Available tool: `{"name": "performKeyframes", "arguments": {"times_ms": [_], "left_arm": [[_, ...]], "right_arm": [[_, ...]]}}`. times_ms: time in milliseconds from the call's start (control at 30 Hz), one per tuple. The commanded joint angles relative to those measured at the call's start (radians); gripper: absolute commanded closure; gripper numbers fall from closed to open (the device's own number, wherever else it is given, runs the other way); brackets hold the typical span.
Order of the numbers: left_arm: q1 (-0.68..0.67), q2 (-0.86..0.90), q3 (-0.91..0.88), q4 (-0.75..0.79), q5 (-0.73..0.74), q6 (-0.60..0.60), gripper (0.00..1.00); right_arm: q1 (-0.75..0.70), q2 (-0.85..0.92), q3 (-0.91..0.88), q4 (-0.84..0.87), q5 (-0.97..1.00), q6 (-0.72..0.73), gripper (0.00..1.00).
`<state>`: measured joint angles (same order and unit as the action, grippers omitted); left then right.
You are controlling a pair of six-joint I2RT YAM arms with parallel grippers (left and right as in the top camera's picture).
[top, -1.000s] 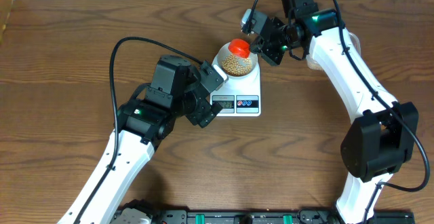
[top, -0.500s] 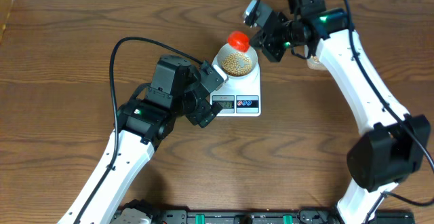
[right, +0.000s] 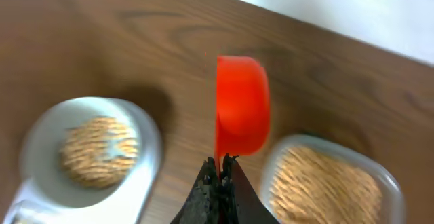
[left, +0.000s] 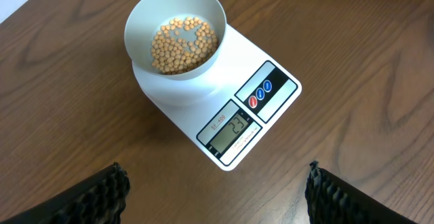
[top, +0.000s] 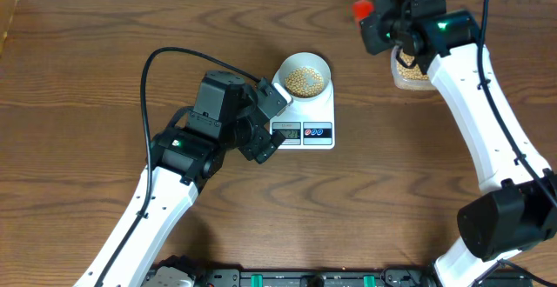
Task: Scoop item into bowl and weigh 50g on scale
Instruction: 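Move the empty scoop back right to the soybean tub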
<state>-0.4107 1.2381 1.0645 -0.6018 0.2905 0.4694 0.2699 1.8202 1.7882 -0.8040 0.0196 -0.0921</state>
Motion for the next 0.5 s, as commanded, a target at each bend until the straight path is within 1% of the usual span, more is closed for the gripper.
{"name": "performKeyframes", "arguments": {"times_ms": [0,167,467], "left_arm": [[0.002,-0.004,0.002,0.0,0.012,0.009,0.14],[0.002,-0.004,0.002,0.0,0.012,0.009,0.14],[0.002,-0.004,0.002,0.0,0.012,0.009,0.14]], "right_arm": [[-0.008,-0.023,-0.004,-0.021,0.243,0.106,0.99],[-0.024,-0.023,-0.004,-0.063,0.339,0.14,0.99],[-0.098,-0.022,-0.004,-0.168,0.419,0.215,0.99]]}}
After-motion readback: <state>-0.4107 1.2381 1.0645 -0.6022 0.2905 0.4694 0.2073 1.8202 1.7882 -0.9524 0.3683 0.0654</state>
